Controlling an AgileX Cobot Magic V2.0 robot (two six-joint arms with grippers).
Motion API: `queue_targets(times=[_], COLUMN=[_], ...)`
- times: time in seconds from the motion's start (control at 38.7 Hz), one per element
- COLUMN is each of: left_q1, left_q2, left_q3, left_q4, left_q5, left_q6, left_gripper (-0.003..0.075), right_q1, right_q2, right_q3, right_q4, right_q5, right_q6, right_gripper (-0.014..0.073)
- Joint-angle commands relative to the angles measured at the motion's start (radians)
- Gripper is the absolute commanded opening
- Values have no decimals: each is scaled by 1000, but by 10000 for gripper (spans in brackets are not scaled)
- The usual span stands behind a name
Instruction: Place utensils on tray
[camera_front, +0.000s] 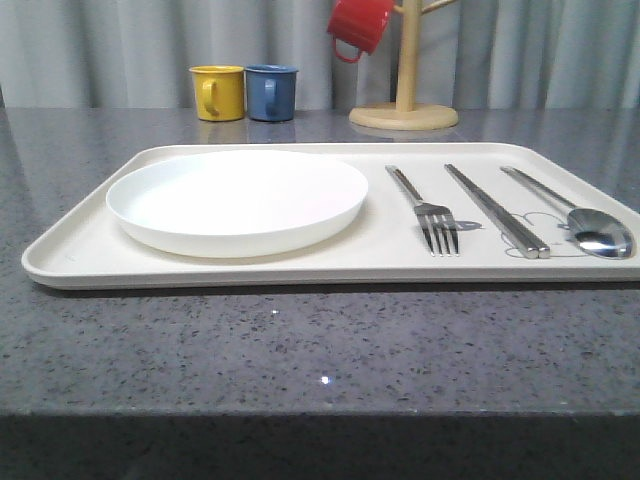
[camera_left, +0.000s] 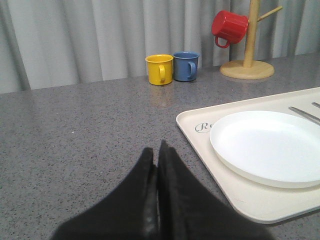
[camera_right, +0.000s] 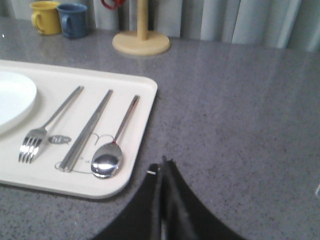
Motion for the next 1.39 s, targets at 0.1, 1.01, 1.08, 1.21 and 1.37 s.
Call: queue_targets(times=[0.1, 1.01, 1.08, 1.21, 1.37], left_q1=[2, 16, 61, 158, 225], left_q2=[11, -21, -91, -118, -124], left_q3=[-26, 8, 77, 201, 342], left_q4=[-8, 0, -8, -35, -53], left_q5=[-87, -109, -135, -195, -298], left_q6=[-9, -9, -9, -9, -9], left_gripper=[-18, -18, -18, -18, -18], right_q1=[-5, -5, -5, -5, -5], right_q2=[-1, -1, -1, -1, -1], right_q3=[-21, -21, -21, -21, -21], right_q4=[-19, -18, -18, -18, -18], right_q5=[-66, -47, -47, -46, -46], right_q6=[-11, -11, -11, -11, -11], right_gripper=[-69, -69, -69, -69, -69])
